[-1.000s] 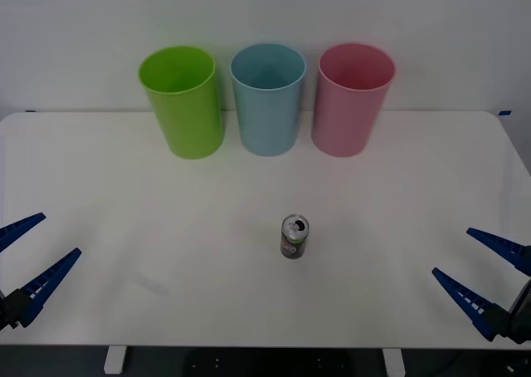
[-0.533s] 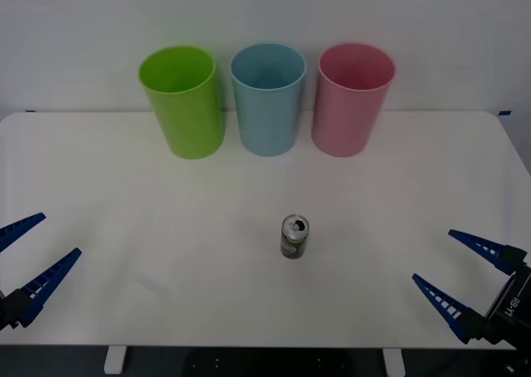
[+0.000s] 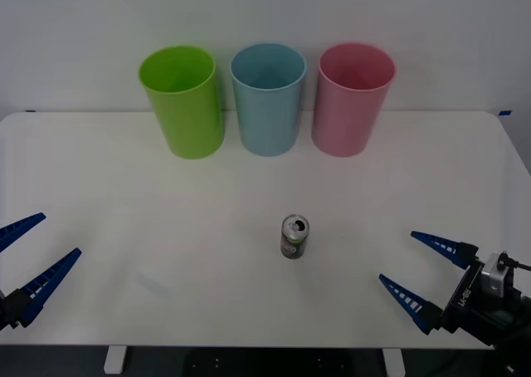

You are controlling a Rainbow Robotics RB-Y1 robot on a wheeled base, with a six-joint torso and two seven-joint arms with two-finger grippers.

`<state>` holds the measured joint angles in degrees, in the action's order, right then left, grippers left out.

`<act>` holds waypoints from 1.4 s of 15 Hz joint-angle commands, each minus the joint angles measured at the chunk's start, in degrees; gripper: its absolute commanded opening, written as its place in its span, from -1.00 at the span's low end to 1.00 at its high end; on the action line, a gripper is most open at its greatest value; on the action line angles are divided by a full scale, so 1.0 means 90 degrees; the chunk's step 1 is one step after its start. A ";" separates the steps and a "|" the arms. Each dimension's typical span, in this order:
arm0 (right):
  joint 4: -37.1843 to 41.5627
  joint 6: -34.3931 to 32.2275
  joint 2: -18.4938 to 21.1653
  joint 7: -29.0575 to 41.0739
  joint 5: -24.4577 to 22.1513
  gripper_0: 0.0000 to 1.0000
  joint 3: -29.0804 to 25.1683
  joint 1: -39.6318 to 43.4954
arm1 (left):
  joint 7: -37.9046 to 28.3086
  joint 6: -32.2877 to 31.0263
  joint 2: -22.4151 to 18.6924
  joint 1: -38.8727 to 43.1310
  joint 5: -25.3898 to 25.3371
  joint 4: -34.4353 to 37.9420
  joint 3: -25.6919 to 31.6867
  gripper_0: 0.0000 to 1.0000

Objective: Grasp the object on the table and drop it into the matching bin: aluminum can to the light blue bin, PET bottle to the pink bin.

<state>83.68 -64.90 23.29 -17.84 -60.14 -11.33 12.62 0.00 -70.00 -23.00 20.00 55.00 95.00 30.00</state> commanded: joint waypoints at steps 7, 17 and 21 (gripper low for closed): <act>-0.0284 0.0991 -0.0049 -0.0186 -0.0115 1.00 0.1201 -0.0464 | 0.0000 0.0000 0.0000 0.0000 0.0000 0.0000 0.0000 1.00; -0.0284 0.1928 -0.0742 -0.0274 -0.0515 1.00 0.1836 -0.0767 | 0.0000 0.0000 0.0000 0.0000 0.0000 0.0000 0.0000 1.00; -0.0284 0.2309 -0.0996 -0.0245 -0.0788 1.00 0.2002 -0.0855 | 0.0000 0.0000 0.0000 0.0000 0.0000 0.0000 0.0000 1.00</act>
<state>81.12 -45.19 14.46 -20.05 -67.10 6.03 5.05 0.00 -70.00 -23.00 20.00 55.00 95.00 30.00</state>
